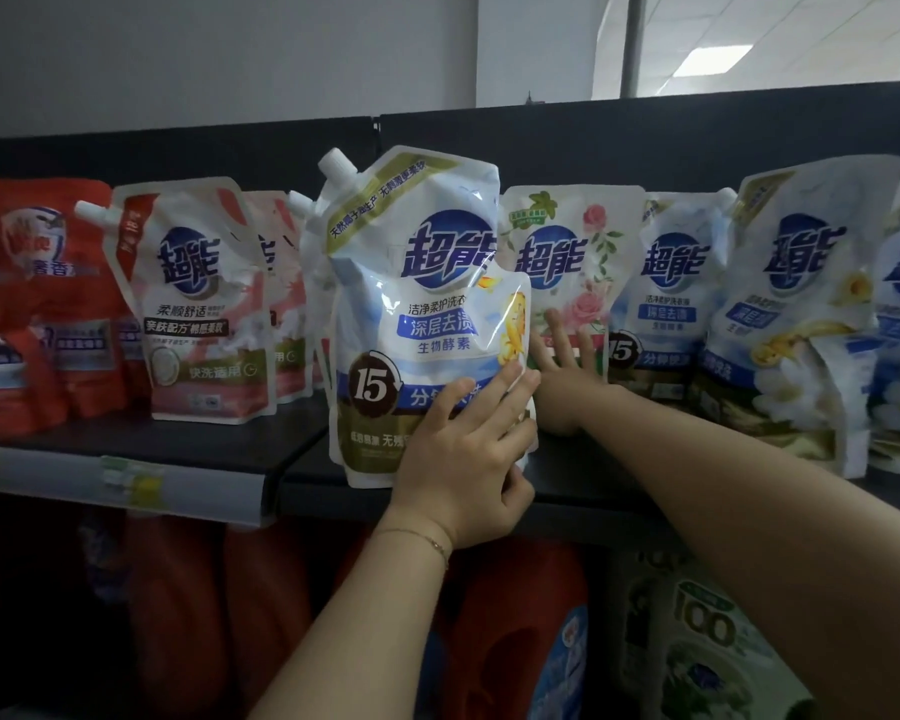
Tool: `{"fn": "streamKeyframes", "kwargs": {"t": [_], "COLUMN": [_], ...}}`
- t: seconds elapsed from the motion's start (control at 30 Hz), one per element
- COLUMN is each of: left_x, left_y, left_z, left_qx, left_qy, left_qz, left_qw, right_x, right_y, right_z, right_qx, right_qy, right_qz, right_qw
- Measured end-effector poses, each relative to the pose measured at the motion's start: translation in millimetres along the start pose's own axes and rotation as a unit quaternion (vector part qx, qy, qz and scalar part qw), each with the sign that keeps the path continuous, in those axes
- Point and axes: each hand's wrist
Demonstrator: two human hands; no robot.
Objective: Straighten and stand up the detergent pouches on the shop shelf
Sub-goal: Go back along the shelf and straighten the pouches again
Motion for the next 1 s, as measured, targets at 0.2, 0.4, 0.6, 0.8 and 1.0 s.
{"fn": "streamKeyframes", "kwargs": {"t": [0.2,0.4,0.6,0.8,1.0], "left_x": [-0.5,-0.7,-0.8,4.2,14.4], "left_y": [-0.4,-0.1,-0.6,-1.1,-5.3], "left_z": [-0.2,0.0,0.6,0.5,6.2], "left_qx": [0.004,-0.003,-0.022,-0.021,0.014], "left_qy": [0.007,0.016,0.013,0.007,-0.025], "left_qz": [-0.009,0.002,0.002,0.024,0.029], "left_qw": [1.0,1.0,1.0,0.999,0.999], "right_x": [-0.4,22.3,45.1,75.9,98.9], "right_y": [-16.5,-40.0,-28.9,-28.3,-16.4], "right_z": [-7.4,-60.4,-122.5,-172.6,-196.8], "right_qx": [-0.044,0.05,0.075,0.171,0.221], "right_qy": [-0.038,-0.009,0.002,0.075,0.256], "right_qz": [0.033,0.222,0.148,0.132,0.138], "right_qw": [0.998,0.974,0.986,0.973,0.931]}}
Point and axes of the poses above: each hand's wrist, its own z-axis towards the middle knuckle, its own y-axis out of the palm, x = y × z, and after that the axes turned 9 degrees about x, right-handed
